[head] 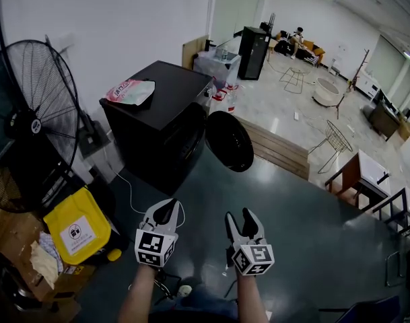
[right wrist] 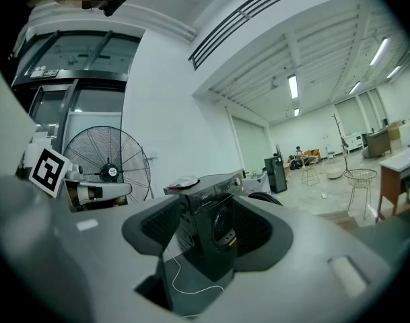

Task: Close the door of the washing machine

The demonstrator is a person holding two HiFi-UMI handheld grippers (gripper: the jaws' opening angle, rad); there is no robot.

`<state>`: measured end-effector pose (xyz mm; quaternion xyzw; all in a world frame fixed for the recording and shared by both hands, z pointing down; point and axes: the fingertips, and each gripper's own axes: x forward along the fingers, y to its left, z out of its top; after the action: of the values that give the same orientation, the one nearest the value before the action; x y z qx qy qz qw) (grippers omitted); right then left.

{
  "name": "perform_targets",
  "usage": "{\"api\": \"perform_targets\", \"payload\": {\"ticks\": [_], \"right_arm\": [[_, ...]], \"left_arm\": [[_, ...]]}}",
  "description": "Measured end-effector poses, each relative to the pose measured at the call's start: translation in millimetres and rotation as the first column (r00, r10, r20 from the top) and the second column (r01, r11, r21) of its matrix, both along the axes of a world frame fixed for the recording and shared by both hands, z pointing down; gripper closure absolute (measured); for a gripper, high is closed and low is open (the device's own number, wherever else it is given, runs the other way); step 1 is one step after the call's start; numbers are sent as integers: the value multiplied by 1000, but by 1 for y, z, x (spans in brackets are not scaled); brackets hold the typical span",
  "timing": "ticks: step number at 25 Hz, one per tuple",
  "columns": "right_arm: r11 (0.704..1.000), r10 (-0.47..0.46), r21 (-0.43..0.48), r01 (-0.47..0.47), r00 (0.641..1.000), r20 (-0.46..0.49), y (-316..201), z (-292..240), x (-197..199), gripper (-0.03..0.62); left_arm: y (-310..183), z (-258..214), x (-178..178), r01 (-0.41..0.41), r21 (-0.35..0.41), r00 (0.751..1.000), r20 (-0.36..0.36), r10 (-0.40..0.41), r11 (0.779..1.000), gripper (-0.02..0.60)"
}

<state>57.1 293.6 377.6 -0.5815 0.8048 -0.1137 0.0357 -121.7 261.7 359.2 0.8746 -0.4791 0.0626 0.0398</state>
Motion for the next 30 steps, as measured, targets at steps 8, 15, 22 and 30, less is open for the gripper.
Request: {"api": "perform_targets", "payload": {"ticks": [8, 15, 22, 30], "right_arm": [[999, 36, -13, -36, 999, 1, -45, 13, 13, 364], [998, 55, -13, -55, 998, -10, -148, 34, 44, 364], [997, 80, 6, -80, 996, -28, -322, 45, 97, 364], [996, 9, -84, -14, 998, -58, -460, 75, 126, 364]], "left_arm": [[-46, 8, -2, -5, -6, 1000, 0, 5, 1000, 574], [-141, 25, 9, 14, -2, 1000, 9, -14, 1000, 574], [-291, 33, 34, 60, 11, 997, 56, -61, 998, 574], [-421, 37, 68, 106, -1, 993, 58, -106, 994, 574]]}}
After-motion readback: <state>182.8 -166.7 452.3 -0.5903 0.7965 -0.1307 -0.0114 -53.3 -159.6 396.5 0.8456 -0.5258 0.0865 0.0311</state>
